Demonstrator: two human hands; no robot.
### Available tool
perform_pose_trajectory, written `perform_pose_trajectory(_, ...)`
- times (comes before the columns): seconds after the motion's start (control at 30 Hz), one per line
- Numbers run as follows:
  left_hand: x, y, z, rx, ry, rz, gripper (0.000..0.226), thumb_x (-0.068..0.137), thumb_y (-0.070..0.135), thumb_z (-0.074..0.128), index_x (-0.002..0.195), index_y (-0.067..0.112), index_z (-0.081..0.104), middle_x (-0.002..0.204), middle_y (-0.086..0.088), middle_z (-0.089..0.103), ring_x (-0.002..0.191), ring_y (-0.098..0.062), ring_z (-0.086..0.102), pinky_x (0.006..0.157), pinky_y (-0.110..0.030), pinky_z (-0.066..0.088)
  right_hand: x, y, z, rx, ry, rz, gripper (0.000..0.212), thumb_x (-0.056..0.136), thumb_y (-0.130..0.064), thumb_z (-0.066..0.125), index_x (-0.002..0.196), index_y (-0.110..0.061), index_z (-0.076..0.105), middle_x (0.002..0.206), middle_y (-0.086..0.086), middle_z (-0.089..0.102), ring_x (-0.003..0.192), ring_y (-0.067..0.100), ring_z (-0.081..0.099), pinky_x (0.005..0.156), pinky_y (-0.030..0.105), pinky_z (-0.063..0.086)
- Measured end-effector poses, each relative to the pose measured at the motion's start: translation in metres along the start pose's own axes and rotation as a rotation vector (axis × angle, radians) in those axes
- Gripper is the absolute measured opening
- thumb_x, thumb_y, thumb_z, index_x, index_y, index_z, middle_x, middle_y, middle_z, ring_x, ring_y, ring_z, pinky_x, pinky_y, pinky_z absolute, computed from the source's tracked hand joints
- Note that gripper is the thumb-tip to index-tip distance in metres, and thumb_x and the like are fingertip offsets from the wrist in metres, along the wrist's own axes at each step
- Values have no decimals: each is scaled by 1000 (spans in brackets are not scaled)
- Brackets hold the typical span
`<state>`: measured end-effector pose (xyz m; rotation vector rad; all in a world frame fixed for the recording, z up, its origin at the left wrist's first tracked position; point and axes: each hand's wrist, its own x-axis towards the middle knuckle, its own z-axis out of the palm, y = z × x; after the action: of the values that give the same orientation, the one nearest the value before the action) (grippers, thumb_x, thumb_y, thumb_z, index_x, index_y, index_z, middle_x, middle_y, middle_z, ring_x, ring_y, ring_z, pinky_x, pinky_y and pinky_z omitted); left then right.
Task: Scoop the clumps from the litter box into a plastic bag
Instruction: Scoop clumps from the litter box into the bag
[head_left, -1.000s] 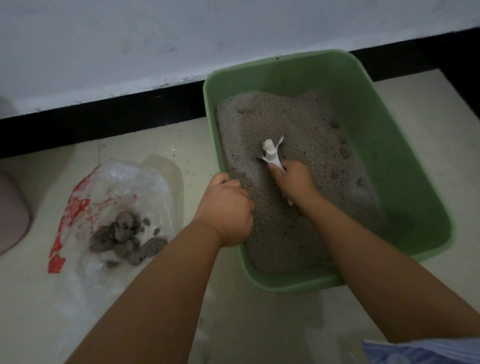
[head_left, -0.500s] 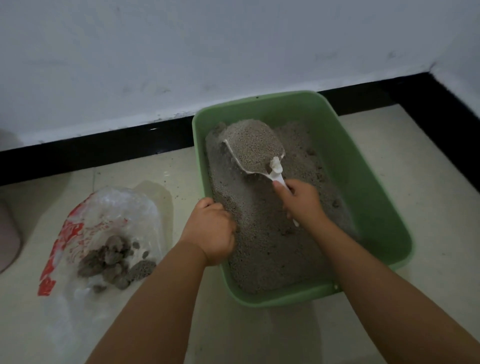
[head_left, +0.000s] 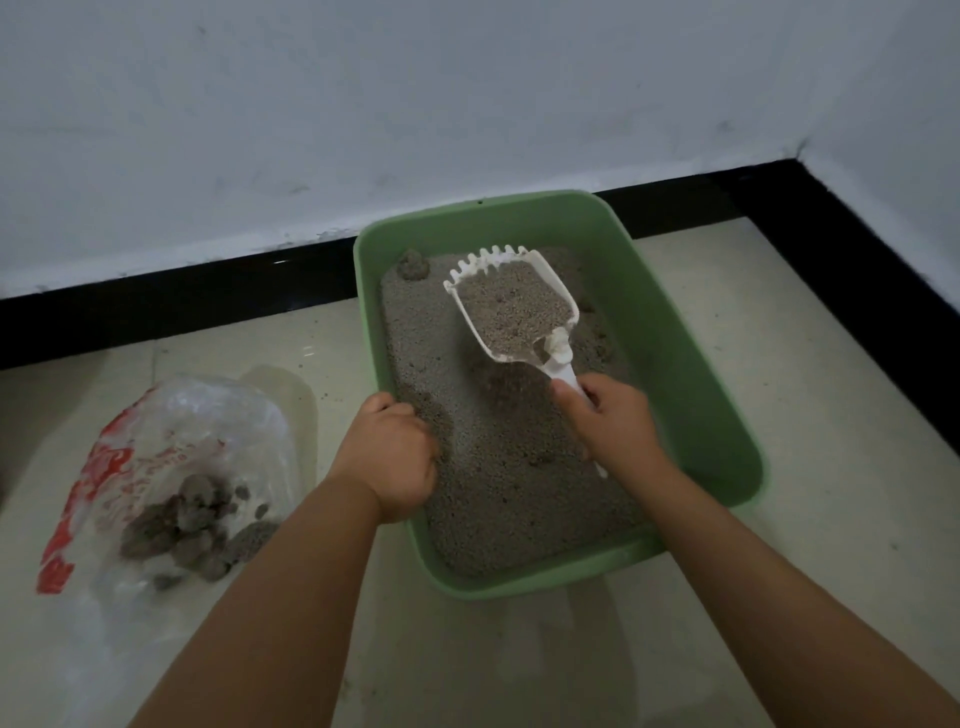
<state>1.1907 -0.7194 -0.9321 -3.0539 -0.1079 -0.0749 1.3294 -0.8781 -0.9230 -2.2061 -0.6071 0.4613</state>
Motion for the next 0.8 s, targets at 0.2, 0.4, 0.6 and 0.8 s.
perform_pose_trajectory(0.2, 2, 1, 2, -10, 33, -24, 39, 57, 26, 30, 31, 16, 57, 34, 6, 50, 40, -13, 51, 63, -26, 22, 1, -11, -5, 1, -37, 0, 38, 92, -25, 53, 55, -24, 43, 53, -2, 42, 49, 16, 42, 62, 37, 48)
perform_pose_trajectory(0.4, 2, 0, -1, 8, -61, -9, 33, 57, 24, 36, 36, 14, 59, 39, 3, 53, 45, -16, 54, 65, -27, 23, 0, -16, -10, -27, -51, 12, 31, 92, -26, 52, 63, -16, 52, 54, -1, 43, 50, 19, 45, 58, 31, 47)
perform_pose_trajectory(0.6, 1, 0, 5, -1, 39, -11, 37, 55, 25, 29, 28, 15, 52, 31, 4, 46, 36, -14, 49, 61, -27, 22, 0, -11, -18, -137, -113, 87, 36, 93, -30, 49, 78, 1, 59, 53, 0, 46, 41, 13, 46, 47, 21, 38)
perform_pose_trajectory(0.8, 1, -3, 11, -12, 79, 6, 36, 55, 25, 29, 28, 16, 52, 32, 5, 46, 37, -14, 49, 61, -27, 22, -3, -5, -23, -171, -112, 113, 32, 93, -29, 50, 73, -4, 56, 49, -1, 44, 28, 4, 44, 37, 17, 36)
